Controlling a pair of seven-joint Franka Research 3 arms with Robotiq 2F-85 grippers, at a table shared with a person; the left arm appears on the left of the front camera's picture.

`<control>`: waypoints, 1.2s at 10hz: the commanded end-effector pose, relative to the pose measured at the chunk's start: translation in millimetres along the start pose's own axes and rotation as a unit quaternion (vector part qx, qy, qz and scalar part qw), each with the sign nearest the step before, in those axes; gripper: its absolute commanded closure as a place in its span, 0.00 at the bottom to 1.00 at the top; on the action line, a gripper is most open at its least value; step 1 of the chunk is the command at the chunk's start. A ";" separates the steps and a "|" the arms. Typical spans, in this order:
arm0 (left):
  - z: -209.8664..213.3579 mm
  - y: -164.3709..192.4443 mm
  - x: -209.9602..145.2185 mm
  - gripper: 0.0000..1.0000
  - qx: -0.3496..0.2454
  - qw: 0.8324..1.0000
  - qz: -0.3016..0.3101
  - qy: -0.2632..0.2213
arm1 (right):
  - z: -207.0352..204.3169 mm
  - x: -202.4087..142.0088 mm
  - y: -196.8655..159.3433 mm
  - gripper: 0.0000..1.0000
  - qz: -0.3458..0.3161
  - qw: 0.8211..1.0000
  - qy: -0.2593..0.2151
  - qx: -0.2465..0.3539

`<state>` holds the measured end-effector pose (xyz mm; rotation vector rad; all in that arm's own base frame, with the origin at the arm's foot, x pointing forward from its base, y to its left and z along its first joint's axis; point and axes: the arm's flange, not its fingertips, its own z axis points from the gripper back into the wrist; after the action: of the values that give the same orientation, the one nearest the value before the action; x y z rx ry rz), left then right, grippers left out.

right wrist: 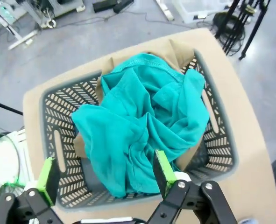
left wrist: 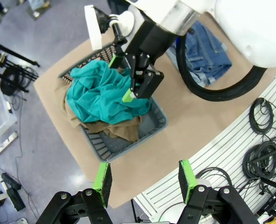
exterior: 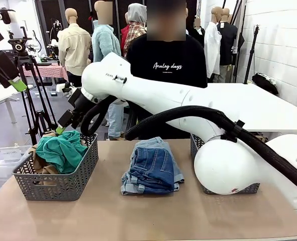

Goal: Sort the tops and bottoms.
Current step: Sort the clothes according to human instructions, then lift clothes from the center of the table with your left hand.

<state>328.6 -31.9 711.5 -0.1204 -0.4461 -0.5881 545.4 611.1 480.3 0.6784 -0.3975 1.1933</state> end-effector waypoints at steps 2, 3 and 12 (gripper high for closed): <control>1.0 -0.4 -0.8 0.25 -0.001 1.000 0.000 0.002 | -19.3 -9.4 -4.5 0.00 0.007 1.000 0.007 0.009; 1.0 -0.4 -0.8 0.25 -0.001 1.000 0.000 0.002 | -19.3 -9.4 -4.5 0.00 0.007 1.000 0.007 0.009; 1.0 -0.4 -0.8 0.25 -0.001 1.000 0.000 0.002 | 9.1 -14.6 27.1 0.00 0.013 1.000 0.010 -0.024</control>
<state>328.7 -31.9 711.4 -0.1204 -0.4459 -0.5880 543.5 616.3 466.7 0.6713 -0.3867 1.2064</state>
